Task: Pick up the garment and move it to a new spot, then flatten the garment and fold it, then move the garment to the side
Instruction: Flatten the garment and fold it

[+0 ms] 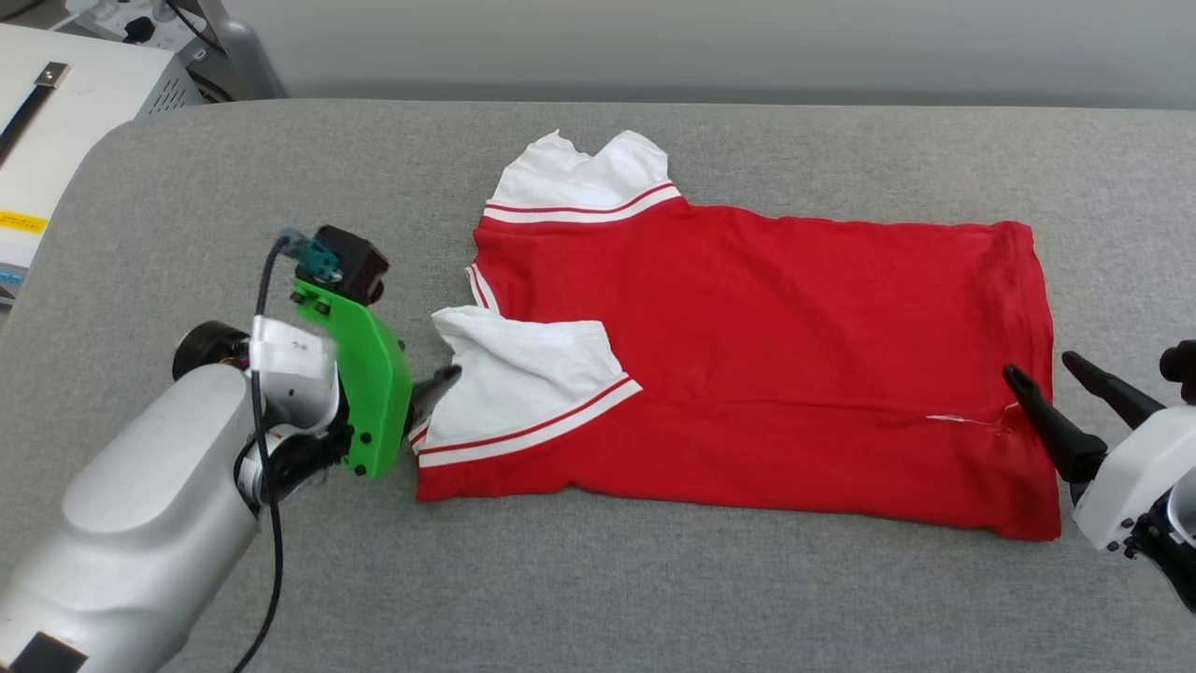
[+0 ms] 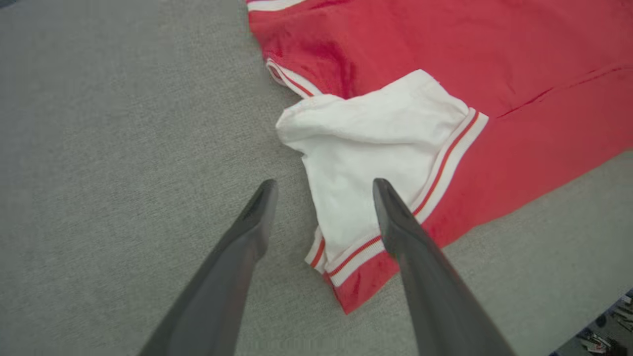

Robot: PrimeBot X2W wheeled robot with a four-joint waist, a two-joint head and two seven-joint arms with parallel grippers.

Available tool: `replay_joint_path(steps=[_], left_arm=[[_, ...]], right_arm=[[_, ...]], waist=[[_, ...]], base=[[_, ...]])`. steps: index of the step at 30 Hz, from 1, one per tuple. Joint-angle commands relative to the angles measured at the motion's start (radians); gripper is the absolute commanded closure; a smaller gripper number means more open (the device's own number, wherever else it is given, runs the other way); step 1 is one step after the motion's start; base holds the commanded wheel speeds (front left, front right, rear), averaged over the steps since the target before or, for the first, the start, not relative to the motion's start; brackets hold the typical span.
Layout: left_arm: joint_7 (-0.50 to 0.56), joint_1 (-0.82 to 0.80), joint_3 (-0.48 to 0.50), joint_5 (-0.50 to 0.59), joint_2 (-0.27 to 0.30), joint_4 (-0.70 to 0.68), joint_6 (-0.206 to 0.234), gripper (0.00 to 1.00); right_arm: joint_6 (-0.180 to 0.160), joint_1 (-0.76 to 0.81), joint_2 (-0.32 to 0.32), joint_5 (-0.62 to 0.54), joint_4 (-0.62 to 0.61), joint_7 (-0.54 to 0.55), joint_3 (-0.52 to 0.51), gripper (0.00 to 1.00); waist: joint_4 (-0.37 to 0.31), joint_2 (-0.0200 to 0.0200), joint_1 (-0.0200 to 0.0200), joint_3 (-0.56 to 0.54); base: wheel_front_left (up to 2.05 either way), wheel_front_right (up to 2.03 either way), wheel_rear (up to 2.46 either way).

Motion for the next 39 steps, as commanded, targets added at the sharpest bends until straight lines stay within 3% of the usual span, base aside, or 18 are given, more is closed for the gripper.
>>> replay_joint_path(steps=[1,9,19,20,21,30,34,39], left_arm=[[0.045,-0.027,-0.016,-0.022,0.020,-0.014,-0.003,0.00],[0.200,-0.030,-0.104,-0.076,0.027,0.024,-0.003,0.00],[0.179,0.033,-0.170,-0.095,-0.019,0.170,-0.003,0.00],[0.170,0.038,-0.179,-0.096,-0.019,0.174,-0.003,0.56],[0.159,0.043,-0.184,-0.102,-0.021,0.175,-0.003,1.00],[0.008,0.047,-0.184,-0.129,0.004,0.113,-0.003,1.00],[-0.042,0.047,-0.174,-0.131,0.028,0.066,-0.003,1.00],[-0.073,0.045,-0.168,-0.117,0.055,0.011,-0.002,1.00]], right_arm=[[-0.001,0.016,0.009,-0.009,-0.010,0.008,-0.007,0.00],[-0.001,0.011,0.039,-0.026,-0.039,0.047,-0.014,0.00],[-0.001,-0.013,0.068,-0.036,-0.044,0.061,0.009,0.00],[-0.001,-0.012,0.065,-0.035,-0.044,0.062,0.009,0.00],[-0.001,-0.012,0.061,-0.035,-0.044,0.062,0.007,0.00],[-0.001,-0.015,-0.015,-0.078,-0.108,0.121,-0.018,0.00],[-0.001,-0.023,-0.079,-0.077,-0.169,0.249,-0.015,0.00],[-0.001,-0.023,-0.156,-0.022,-0.207,0.486,0.020,0.00]], waist=[[-0.003,0.0000,0.0000,0.003],[-0.033,0.0000,0.0000,0.031],[-0.081,0.0000,0.0000,0.062],[-0.084,0.0000,0.0000,0.059],[-0.084,0.0000,0.0000,0.055],[-0.067,0.0000,0.0000,0.004],[-0.059,0.0000,0.0000,-0.004],[-0.048,0.0000,0.0000,0.001]], base=[[0.00,0.00,0.00],[0.00,0.00,0.00],[0.00,0.00,0.00],[0.00,0.00,0.00],[0.00,0.00,0.00],[0.00,0.00,0.00],[0.00,0.00,0.00],[0.00,0.00,0.00]])
